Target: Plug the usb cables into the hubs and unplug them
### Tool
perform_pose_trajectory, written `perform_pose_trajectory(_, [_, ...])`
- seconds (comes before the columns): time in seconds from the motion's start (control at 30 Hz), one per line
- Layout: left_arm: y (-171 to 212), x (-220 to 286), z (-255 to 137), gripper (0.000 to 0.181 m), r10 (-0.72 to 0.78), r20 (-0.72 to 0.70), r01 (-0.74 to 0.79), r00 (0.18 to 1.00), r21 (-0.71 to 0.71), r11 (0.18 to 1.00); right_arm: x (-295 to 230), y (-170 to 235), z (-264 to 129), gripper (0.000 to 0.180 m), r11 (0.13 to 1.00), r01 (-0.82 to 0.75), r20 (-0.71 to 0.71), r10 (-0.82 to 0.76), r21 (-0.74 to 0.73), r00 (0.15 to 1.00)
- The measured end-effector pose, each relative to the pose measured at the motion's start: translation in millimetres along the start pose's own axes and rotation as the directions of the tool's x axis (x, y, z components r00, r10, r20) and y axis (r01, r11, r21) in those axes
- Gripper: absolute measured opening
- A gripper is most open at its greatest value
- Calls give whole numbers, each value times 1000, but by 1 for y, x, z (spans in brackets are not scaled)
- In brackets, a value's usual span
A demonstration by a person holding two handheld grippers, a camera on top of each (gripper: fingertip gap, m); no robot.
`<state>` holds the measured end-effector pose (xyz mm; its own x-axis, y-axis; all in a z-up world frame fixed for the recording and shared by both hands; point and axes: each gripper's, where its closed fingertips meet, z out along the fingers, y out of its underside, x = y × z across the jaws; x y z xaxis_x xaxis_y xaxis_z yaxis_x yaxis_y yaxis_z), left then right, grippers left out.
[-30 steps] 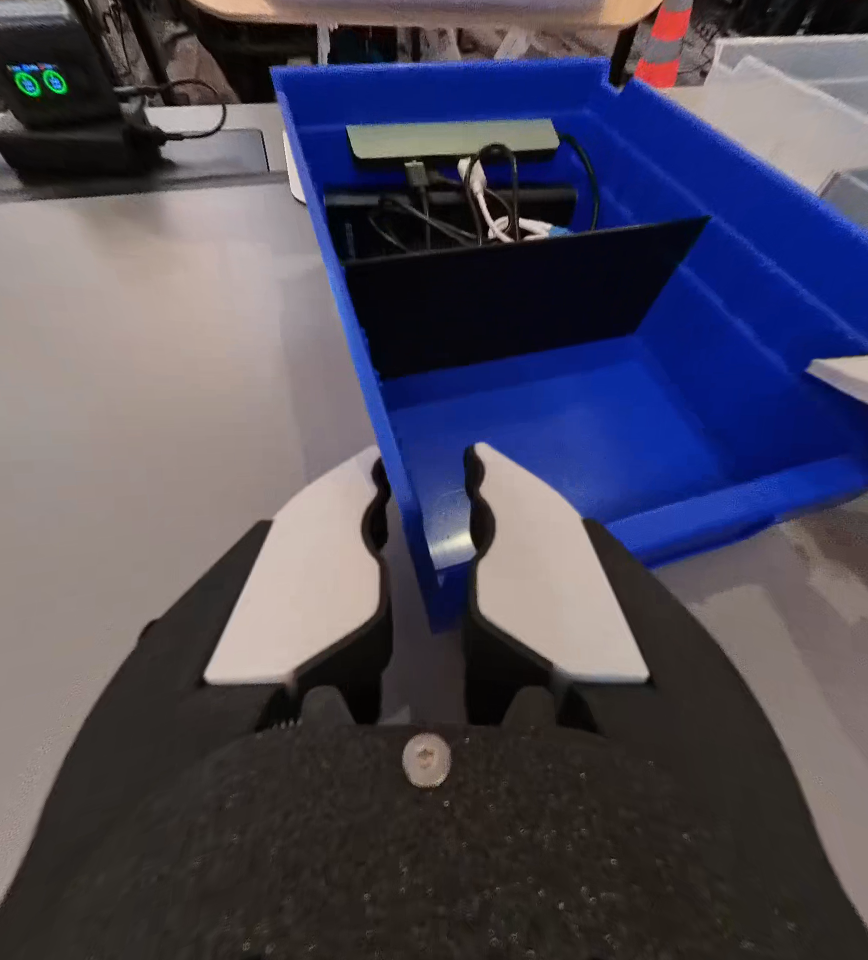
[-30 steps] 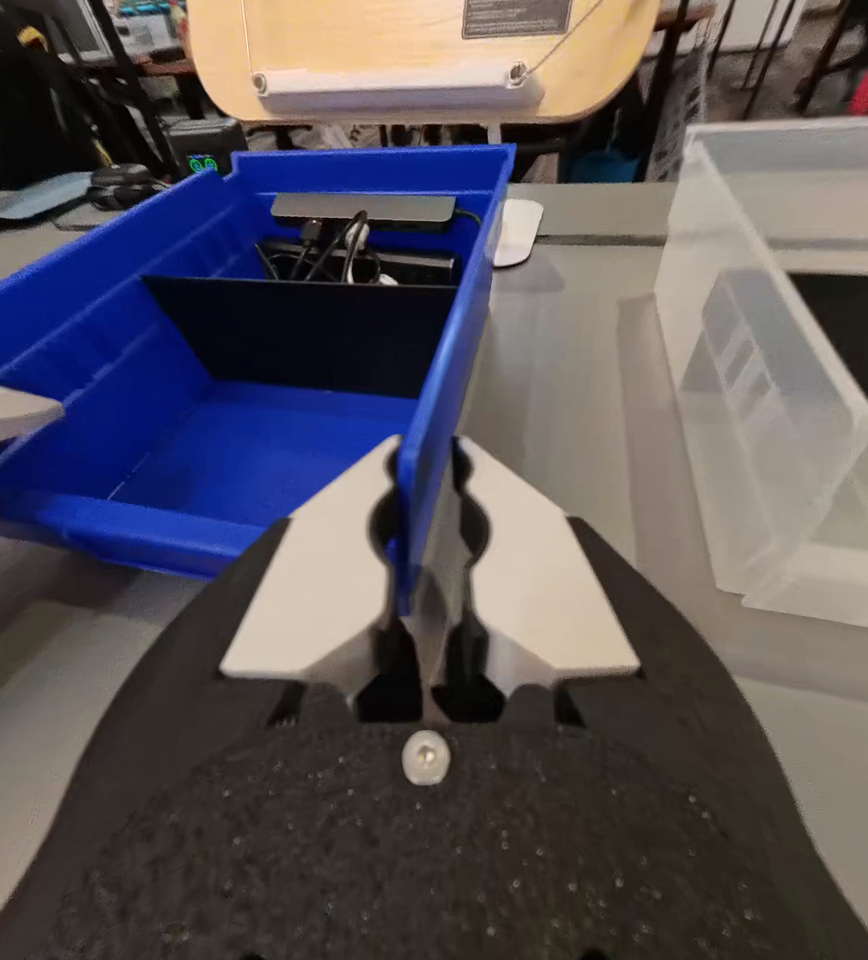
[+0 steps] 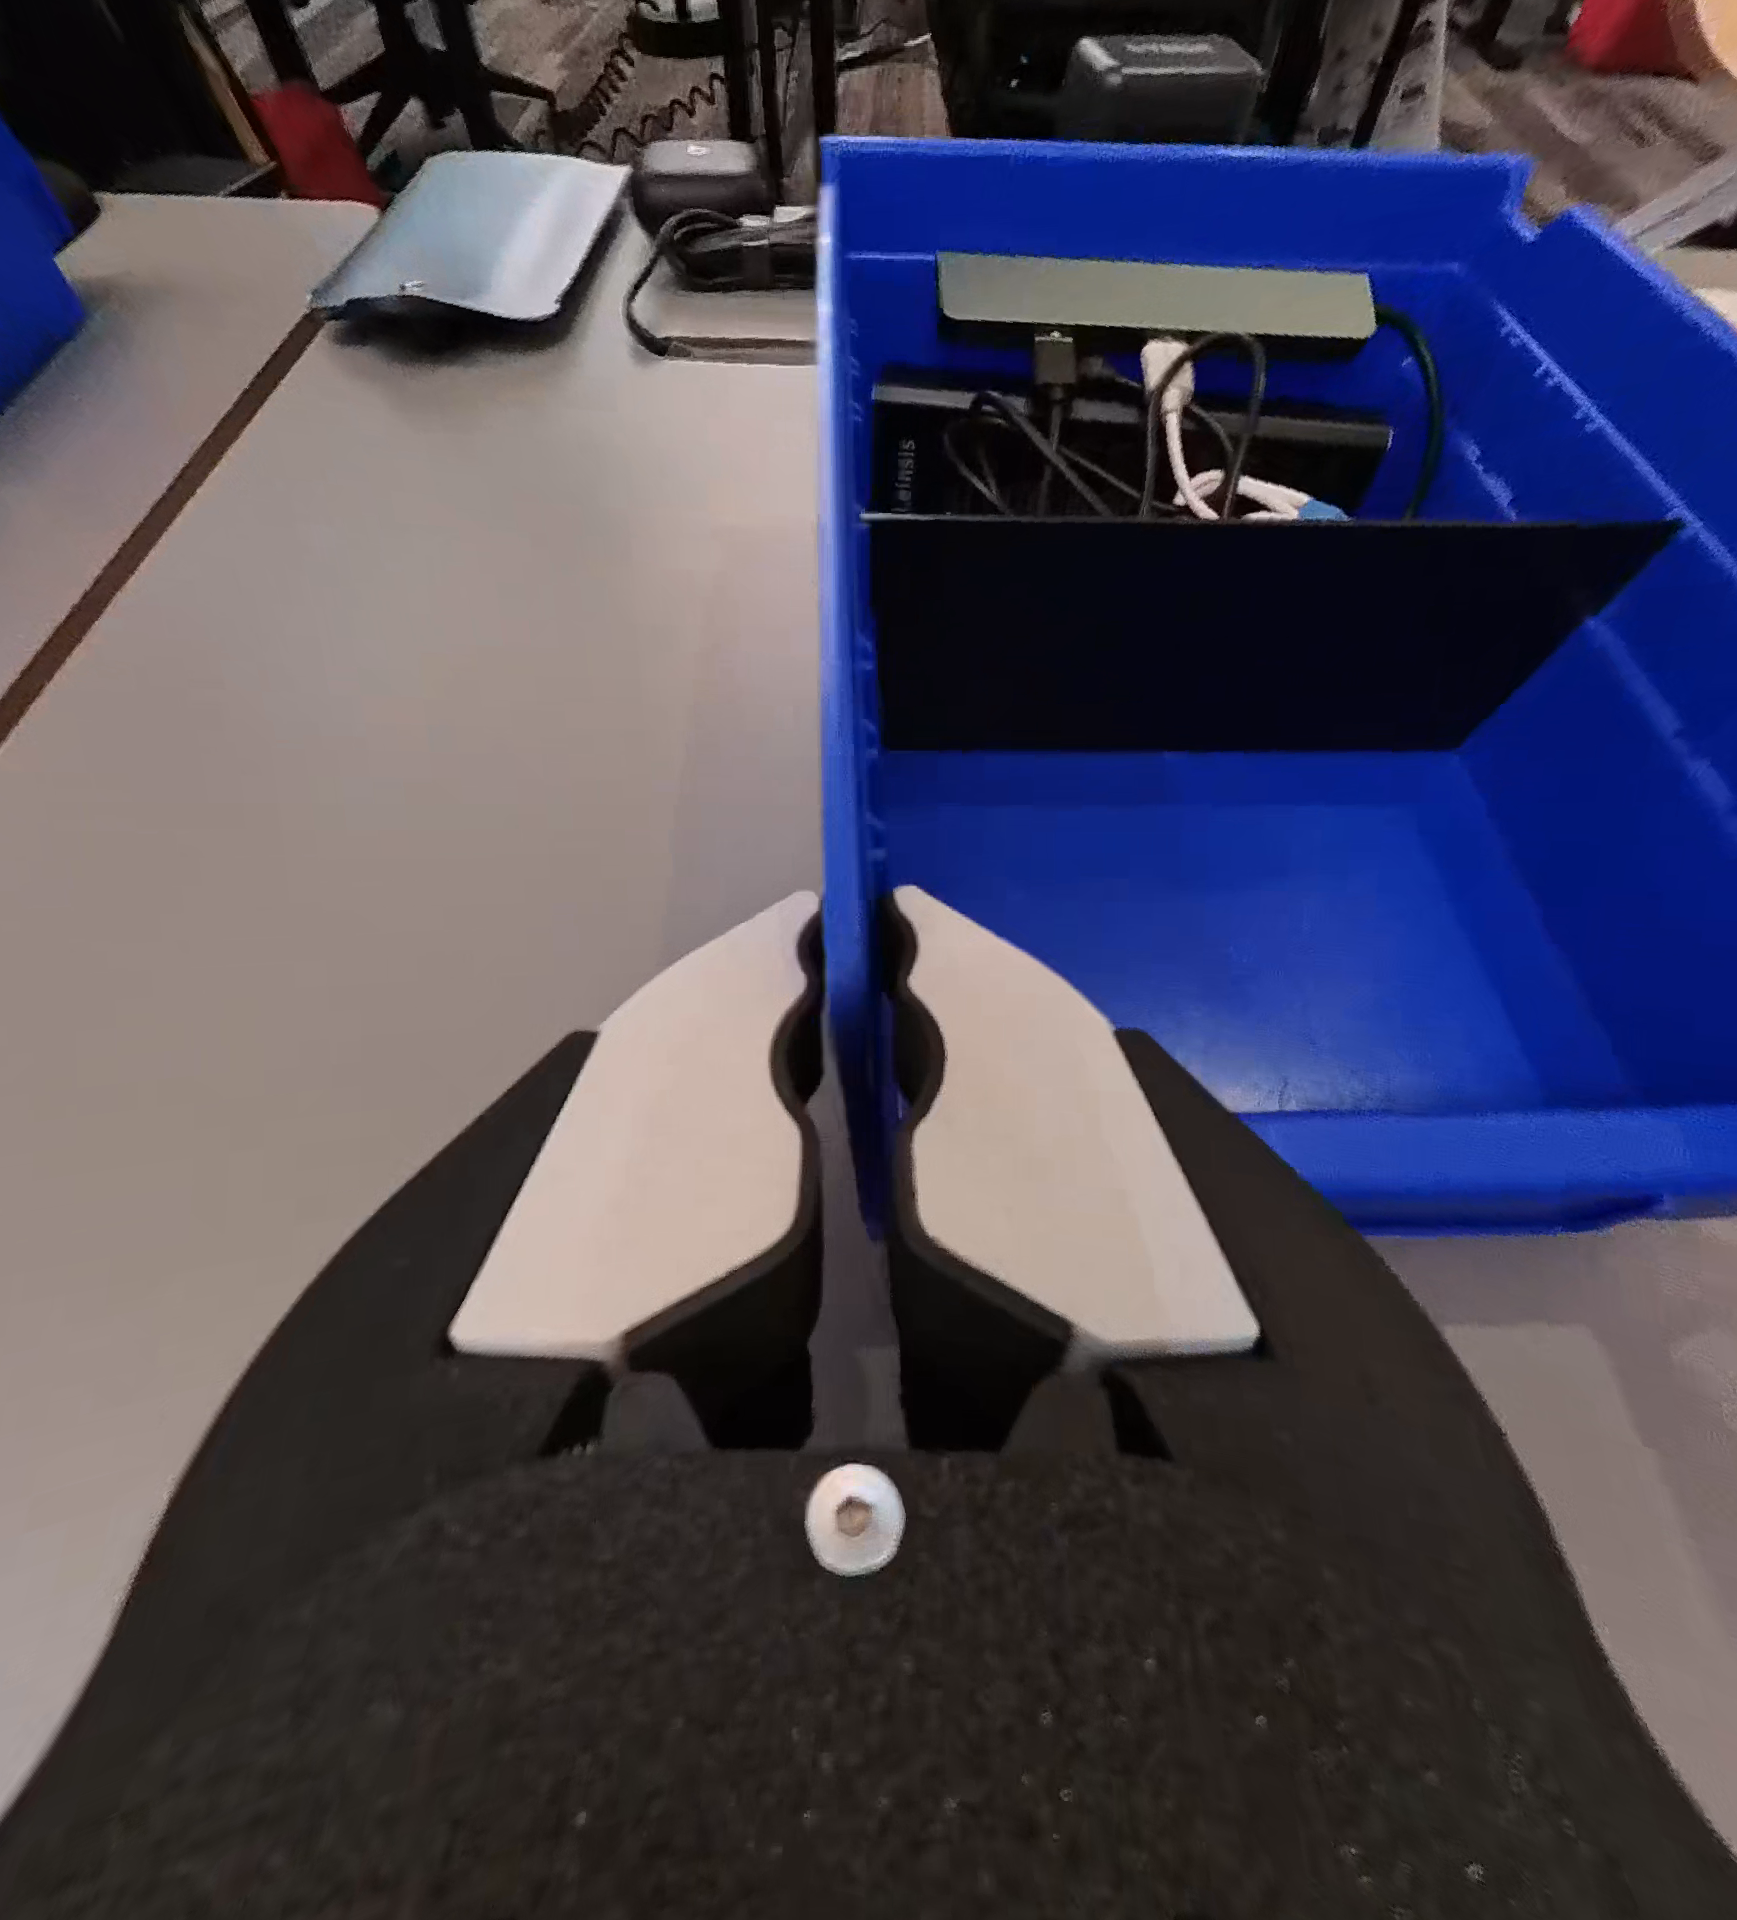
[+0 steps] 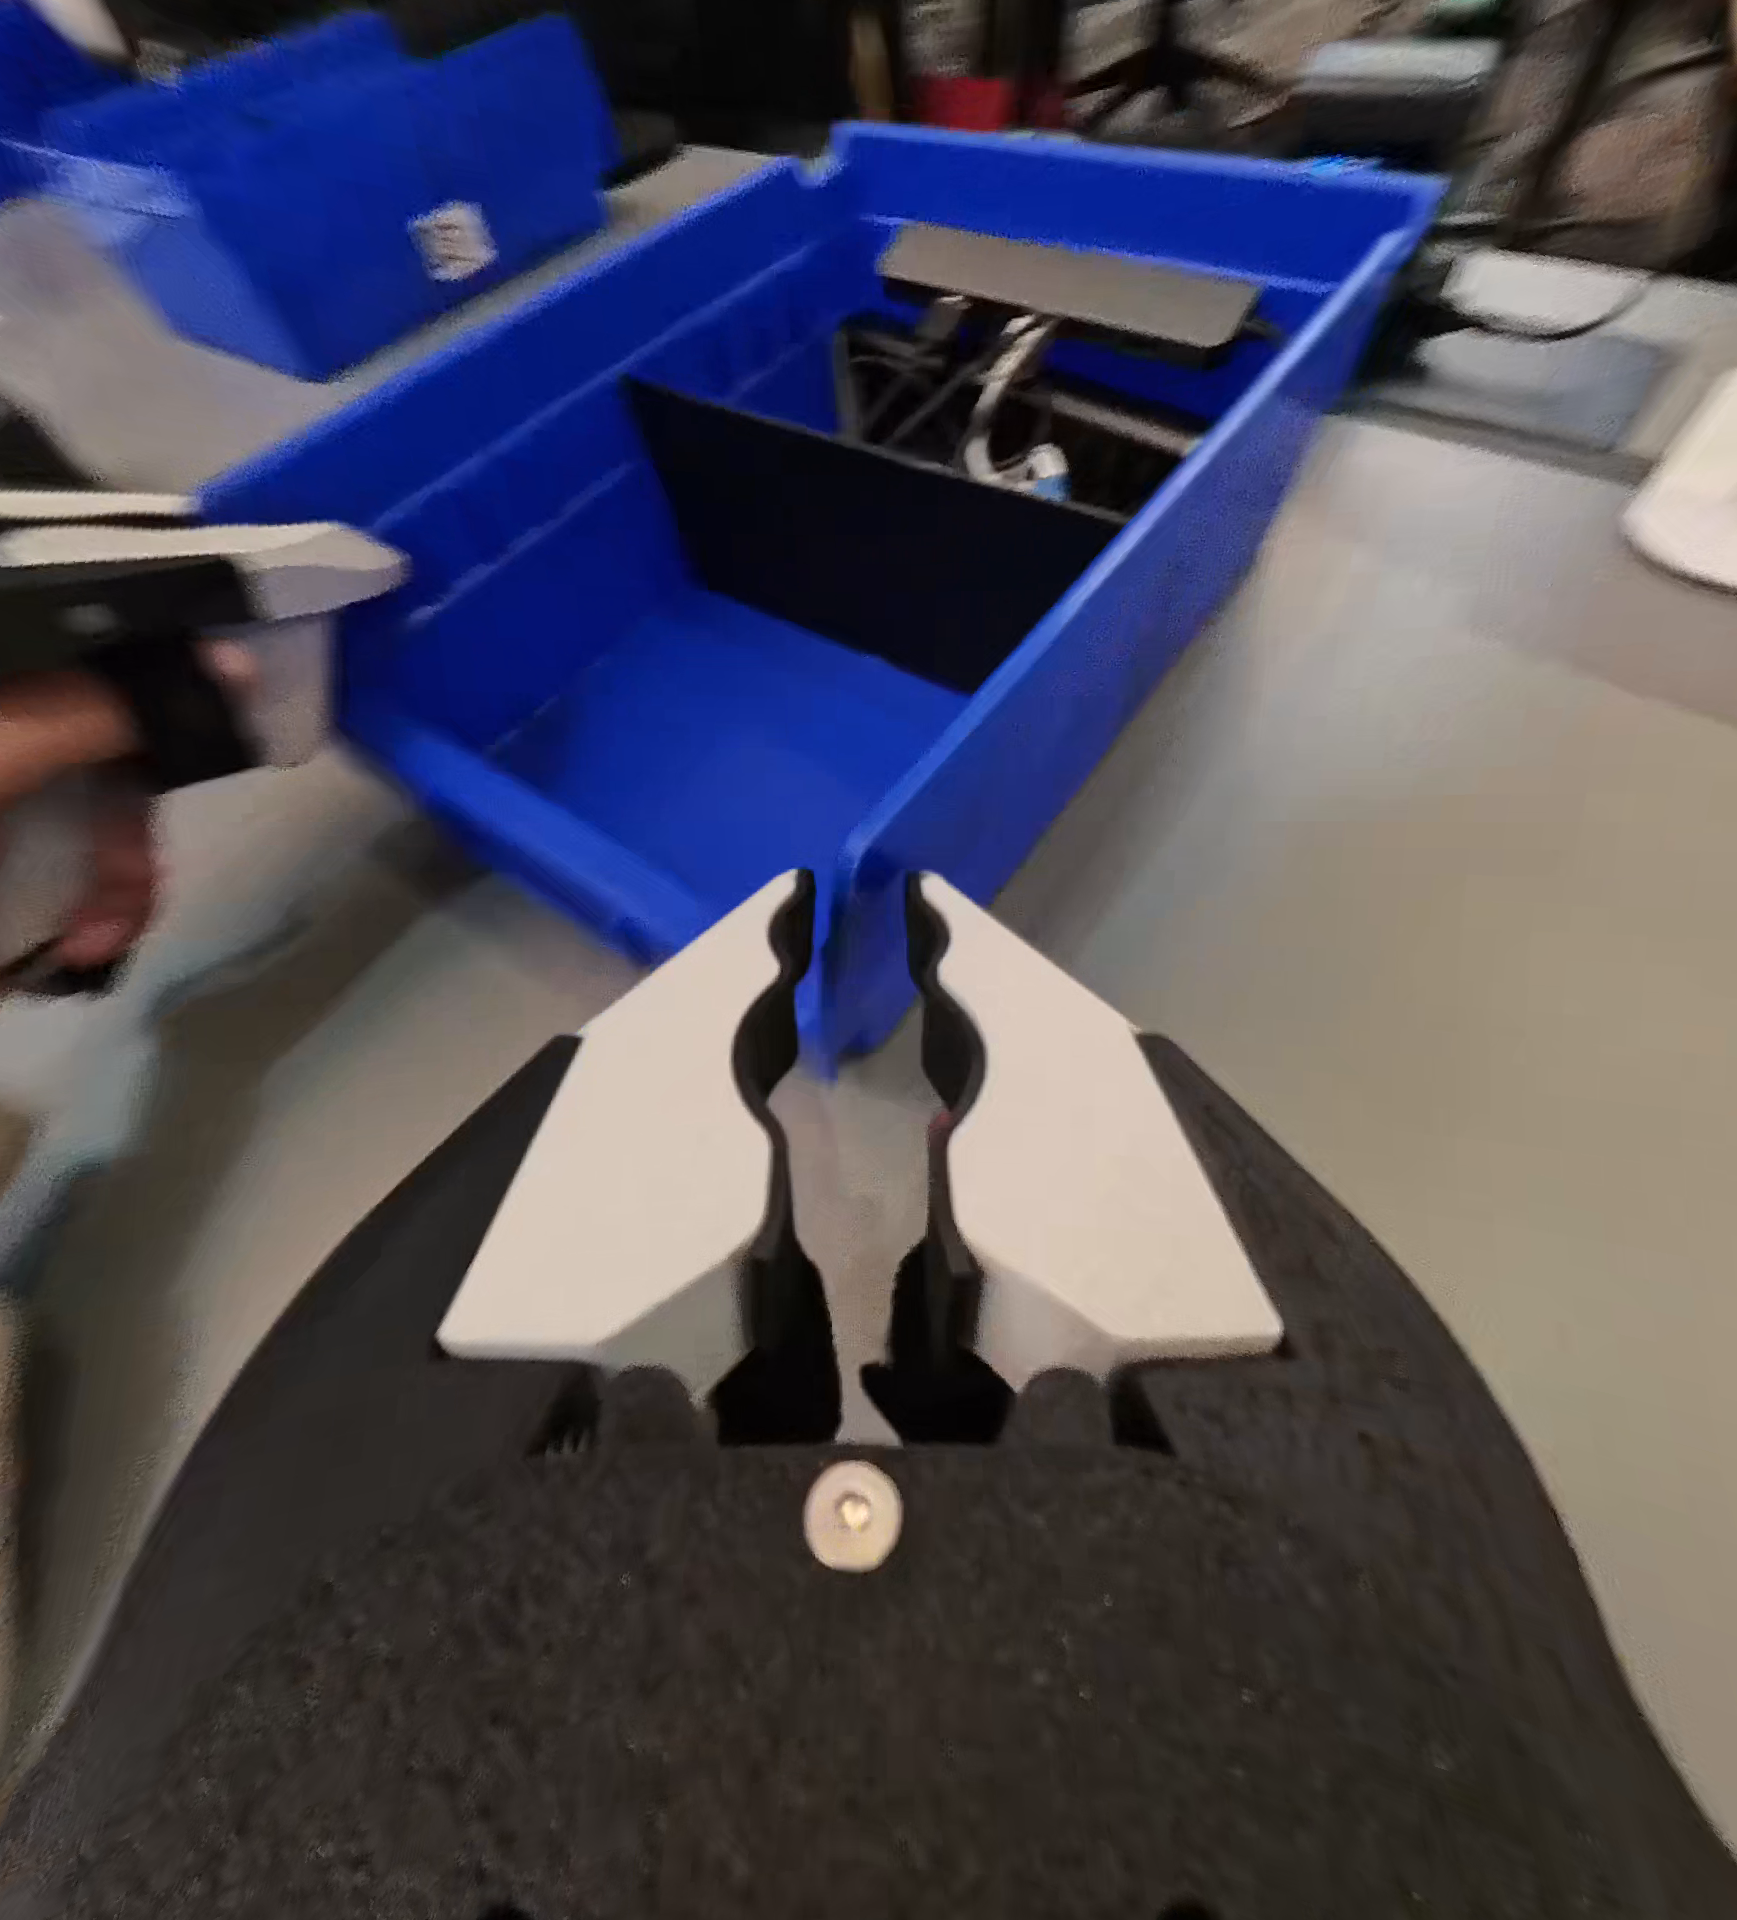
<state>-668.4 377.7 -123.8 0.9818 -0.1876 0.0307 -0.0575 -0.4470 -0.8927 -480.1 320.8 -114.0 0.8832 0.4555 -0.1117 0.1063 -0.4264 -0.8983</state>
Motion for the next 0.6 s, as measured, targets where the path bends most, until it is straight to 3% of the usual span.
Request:
perform_pose_trajectory(0.1, [2, -11, -1, 27, -78, 37, 79, 996, -20, 997, -16, 19, -51, 33, 997, -21, 292, 42, -76, 955])
perform_pose_trajectory(0.17, [1, -18, 1, 34, -114, 19, 114, 993, -12, 993, 0, 38, -88, 45, 996, -26, 347, 54, -87, 936])
perform_pose_trajectory(0.23, [1, -16, 1, 27, -133, -28, 133, 991, 5, 991, 35, 56, -123, 46, 999, -24, 303, 35, -42, 952])
perform_pose_trajectory(0.33, [4, -21, -4, 30, -83, 47, 84, 995, -19, 996, 101, 72, -178, 48, 996, -23, 180, 8, 84, 984])
perform_pose_trajectory(0.4, [9, -27, -11, 43, -103, 116, 111, 988, -64, 992, 139, 72, -212, 53, 986, -120, 125, 105, 119, 987])
perform_pose_trajectory(0.5, [6, -23, -33, 44, -166, 162, 176, 973, -48, 983, 187, 62, -255, 50, 942, -286, 159, 259, 176, 953])
perform_pose_trajectory(0.6, [-2, 3, -64, 39, -162, 188, 153, 969, 59, 986, 262, 52, -288, 47, 897, -320, -1, 336, 306, 942])
